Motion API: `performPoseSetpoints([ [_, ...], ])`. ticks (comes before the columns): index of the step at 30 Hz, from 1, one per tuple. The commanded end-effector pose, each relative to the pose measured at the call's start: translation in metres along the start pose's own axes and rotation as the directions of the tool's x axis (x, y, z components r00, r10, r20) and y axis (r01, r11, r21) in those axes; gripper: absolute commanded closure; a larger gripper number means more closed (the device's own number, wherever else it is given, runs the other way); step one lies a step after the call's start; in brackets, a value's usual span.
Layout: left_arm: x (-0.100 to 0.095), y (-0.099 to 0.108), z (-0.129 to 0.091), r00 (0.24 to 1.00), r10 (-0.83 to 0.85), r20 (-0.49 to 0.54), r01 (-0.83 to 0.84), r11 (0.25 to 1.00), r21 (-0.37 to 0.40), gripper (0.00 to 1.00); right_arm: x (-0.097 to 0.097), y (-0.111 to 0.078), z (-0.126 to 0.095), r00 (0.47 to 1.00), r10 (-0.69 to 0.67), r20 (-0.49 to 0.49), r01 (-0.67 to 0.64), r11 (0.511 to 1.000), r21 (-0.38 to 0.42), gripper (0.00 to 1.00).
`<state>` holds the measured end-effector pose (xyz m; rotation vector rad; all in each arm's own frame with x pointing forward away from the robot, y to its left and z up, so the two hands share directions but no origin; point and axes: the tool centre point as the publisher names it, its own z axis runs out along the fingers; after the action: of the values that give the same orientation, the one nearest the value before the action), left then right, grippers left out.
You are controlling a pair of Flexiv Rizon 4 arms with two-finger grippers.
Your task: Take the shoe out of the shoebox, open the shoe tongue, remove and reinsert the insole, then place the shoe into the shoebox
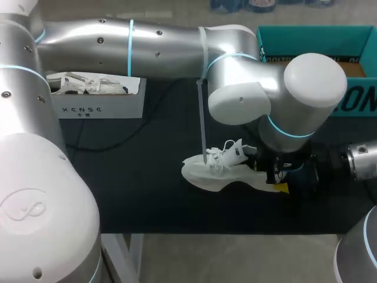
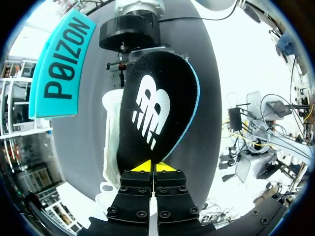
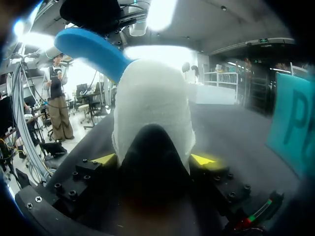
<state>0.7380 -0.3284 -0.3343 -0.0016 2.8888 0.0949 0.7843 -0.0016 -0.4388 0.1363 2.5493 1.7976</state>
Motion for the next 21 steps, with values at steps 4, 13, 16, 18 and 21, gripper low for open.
performPoseSetpoints([
  [4,-0.0025,-0.0068,-0.0076,1.000,-0.010,0.009,0.010,1.000,0.003,1.00,-0.0003,-0.0046,0.0037,1.000,0.002,0.002,-0.002,1.000,0.003,1.00],
  [13,-0.0045,-0.0037,-0.0050,0.999,-0.046,-0.013,0.046,0.999,0.019,1.00,-0.0003,-0.0046,0.0037,1.000,0.002,0.002,-0.002,1.000,0.003,1.00],
  [16,-0.0035,-0.0015,-0.0042,0.998,-0.056,-0.016,0.056,0.998,0.022,1.00,-0.0003,-0.0046,0.0037,1.000,0.002,0.002,-0.002,1.000,0.003,1.00],
  [18,-0.0041,-0.0005,-0.0023,0.998,-0.063,-0.022,0.063,0.998,0.024,1.00,-0.0003,-0.0046,0.0037,1.000,0.002,0.002,-0.002,1.000,0.003,1.00],
  [21,-0.0041,0.0009,-0.0006,0.997,-0.067,-0.023,0.068,0.997,0.030,1.00,-0.0003,-0.0046,0.0037,1.000,0.002,0.002,-0.002,1.000,0.003,1.00],
])
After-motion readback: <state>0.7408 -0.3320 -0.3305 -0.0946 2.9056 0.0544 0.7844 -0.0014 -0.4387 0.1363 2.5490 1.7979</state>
